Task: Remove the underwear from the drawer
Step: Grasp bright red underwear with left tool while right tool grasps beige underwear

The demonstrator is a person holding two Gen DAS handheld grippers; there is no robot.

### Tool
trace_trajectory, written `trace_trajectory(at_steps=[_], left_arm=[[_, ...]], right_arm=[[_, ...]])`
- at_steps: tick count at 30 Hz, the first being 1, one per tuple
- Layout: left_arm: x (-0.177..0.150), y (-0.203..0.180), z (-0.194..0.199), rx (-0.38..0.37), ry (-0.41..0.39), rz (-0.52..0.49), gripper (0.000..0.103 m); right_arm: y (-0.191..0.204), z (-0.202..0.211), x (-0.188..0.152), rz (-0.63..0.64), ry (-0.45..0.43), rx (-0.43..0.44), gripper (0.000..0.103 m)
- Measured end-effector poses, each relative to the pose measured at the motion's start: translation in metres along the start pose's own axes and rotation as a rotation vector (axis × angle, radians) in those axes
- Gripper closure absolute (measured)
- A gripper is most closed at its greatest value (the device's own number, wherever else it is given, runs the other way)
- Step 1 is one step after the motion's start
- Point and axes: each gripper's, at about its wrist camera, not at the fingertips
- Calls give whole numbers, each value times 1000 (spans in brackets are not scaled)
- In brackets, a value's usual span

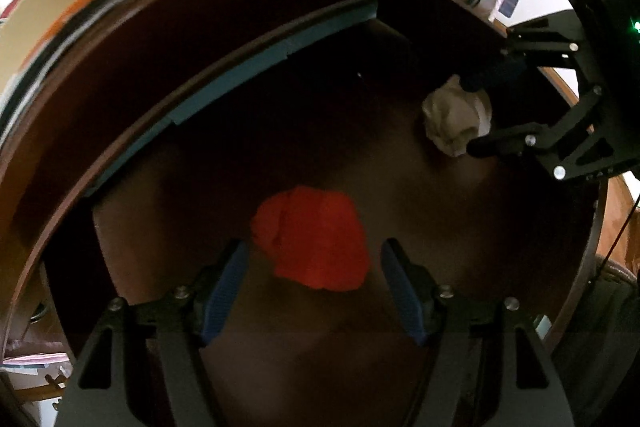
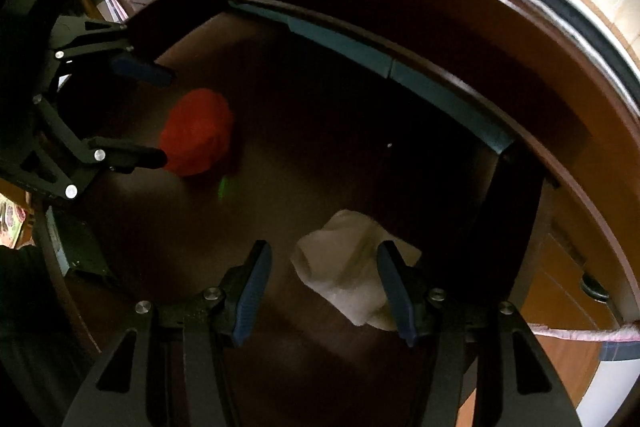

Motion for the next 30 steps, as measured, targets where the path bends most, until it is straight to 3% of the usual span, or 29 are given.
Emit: trace_trajectory(at_steps=[3, 10, 24, 27, 30], left_arm=[[7, 3, -8, -31, 42, -3, 32], [15, -10, -27, 0, 115, -85, 31], [28, -32, -47, 82, 157, -164, 31], [26, -33, -48, 81, 156, -160, 40], [23, -22, -46, 70, 150, -140, 49]], right_arm=[[-2, -4, 3, -15, 20, -5, 45], [1, -14, 10, -3, 62, -11, 45], [19, -30, 22, 9, 112, -29, 46], [19, -33, 23, 5, 119, -19, 47], [9, -31, 20, -10, 126, -18, 56]])
Point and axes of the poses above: each gripper's, at about its wrist camera, not at the fingertips, and z roughly against the way its jaws point, y to its left, x to its top, and after that the axes turned 5 degrees about y, right-handed
